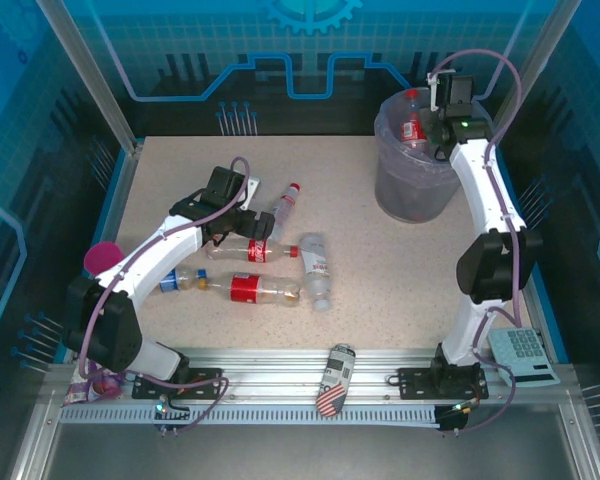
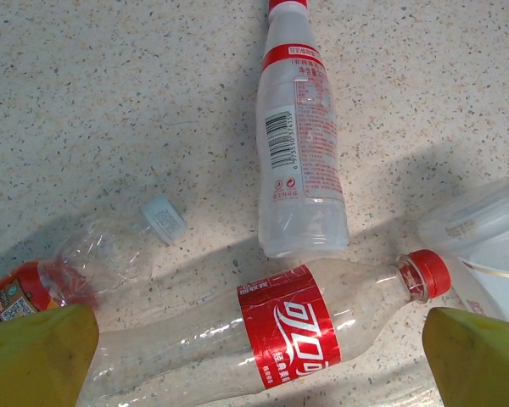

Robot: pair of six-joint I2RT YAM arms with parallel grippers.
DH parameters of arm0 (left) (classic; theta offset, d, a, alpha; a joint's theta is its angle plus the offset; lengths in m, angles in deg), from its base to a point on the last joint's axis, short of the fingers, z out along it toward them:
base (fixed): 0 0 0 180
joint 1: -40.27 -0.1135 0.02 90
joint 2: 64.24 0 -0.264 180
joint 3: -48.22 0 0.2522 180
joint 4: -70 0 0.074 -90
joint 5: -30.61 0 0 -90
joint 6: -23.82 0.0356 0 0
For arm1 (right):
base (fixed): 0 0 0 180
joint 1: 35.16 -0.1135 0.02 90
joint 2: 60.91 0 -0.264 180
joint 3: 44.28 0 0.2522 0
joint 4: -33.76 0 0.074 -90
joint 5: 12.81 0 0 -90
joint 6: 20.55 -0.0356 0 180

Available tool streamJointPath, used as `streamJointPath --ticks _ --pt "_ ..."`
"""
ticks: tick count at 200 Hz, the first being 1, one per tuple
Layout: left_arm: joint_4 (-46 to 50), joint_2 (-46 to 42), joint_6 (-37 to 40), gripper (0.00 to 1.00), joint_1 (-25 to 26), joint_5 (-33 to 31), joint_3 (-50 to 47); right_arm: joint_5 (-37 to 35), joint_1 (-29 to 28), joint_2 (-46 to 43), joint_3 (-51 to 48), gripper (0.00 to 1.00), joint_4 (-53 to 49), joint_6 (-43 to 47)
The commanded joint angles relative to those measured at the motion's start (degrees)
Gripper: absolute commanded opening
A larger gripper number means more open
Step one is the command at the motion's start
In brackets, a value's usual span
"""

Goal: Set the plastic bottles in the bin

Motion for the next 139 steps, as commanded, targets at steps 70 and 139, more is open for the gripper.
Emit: streamJointPath --ticks 70,139 --pt "1.0 -0.4 0.6 0.99 0.4 -0.4 1.5 5.9 4.9 8.2 5.3 0.52 -9.9 -3.9" --pt "1.1 -0.3 0.7 0.99 0.5 -0.4 1.5 6.2 5.4 8.9 4.0 0.77 -9.9 -4.1"
